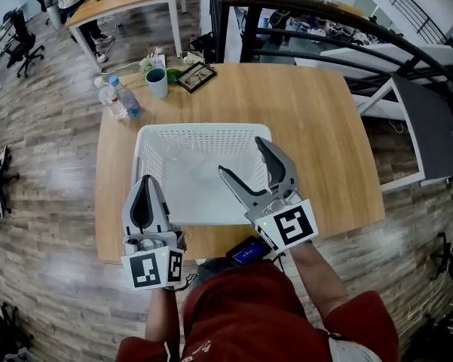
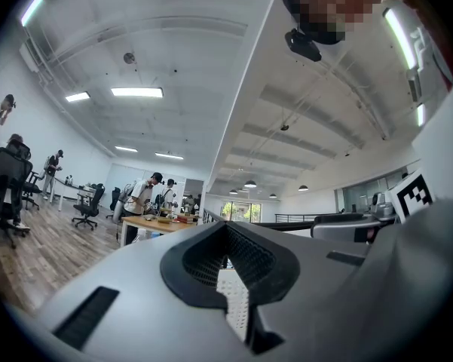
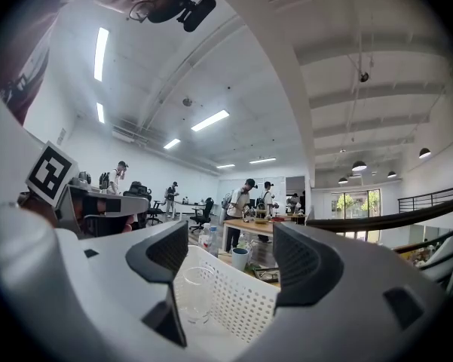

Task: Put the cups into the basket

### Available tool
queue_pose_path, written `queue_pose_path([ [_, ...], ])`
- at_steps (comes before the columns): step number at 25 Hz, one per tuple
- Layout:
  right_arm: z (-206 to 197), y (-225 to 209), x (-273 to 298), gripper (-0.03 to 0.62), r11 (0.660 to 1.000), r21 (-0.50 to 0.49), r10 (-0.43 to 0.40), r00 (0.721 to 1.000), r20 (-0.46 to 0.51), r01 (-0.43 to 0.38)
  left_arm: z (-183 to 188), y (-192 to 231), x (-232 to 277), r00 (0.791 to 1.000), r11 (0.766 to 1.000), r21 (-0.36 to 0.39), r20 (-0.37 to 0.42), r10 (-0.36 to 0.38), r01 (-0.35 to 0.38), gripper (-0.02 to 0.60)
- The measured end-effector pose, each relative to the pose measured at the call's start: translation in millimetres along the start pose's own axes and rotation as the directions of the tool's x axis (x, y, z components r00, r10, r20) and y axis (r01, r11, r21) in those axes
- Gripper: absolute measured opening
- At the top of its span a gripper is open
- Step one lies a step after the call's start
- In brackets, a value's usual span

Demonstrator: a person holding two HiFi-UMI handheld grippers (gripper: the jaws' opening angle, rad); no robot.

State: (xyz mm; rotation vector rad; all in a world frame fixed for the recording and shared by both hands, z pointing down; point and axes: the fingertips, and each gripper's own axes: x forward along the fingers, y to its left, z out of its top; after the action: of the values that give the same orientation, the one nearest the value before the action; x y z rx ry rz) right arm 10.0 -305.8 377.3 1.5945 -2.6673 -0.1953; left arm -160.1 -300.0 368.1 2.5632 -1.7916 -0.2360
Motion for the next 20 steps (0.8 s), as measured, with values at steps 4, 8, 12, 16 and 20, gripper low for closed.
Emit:
queue_pose_path([
  [4,2,2,1,0.351,1.000,0.009,0.008,1.000,0.003,-0.008,1,-1,-2,1.000,1.000,0.001,0.003,0.003,-0.003,0.000],
  [8,-2,6,2,0.348,1.000,0.005,0.022,1.000,-0.005,-0.022,0,0,-4,1.000,1.000,0.000,0.003,0.009,-0.009,0.000],
  [12,-4,7,2,0.331,1.000,0.000,0.024,1.000,-0.007,-0.024,1,0,-6,1.000,1.000,-0.001,0.003,0.014,-0.014,0.000],
  [16,-2,8,1,0.300,1.000,0.006,0.026,1.000,-0.002,-0.026,2,1,-9,1.000,1.000,-0.002,0.004,0.022,-0.022,0.000],
  [20,3,8,2,0.256,1.000,0.016,0.020,1.000,0.019,-0.020,3,4,-11,1.000,1.000,-0.003,0.007,0.029,-0.029,0.000],
])
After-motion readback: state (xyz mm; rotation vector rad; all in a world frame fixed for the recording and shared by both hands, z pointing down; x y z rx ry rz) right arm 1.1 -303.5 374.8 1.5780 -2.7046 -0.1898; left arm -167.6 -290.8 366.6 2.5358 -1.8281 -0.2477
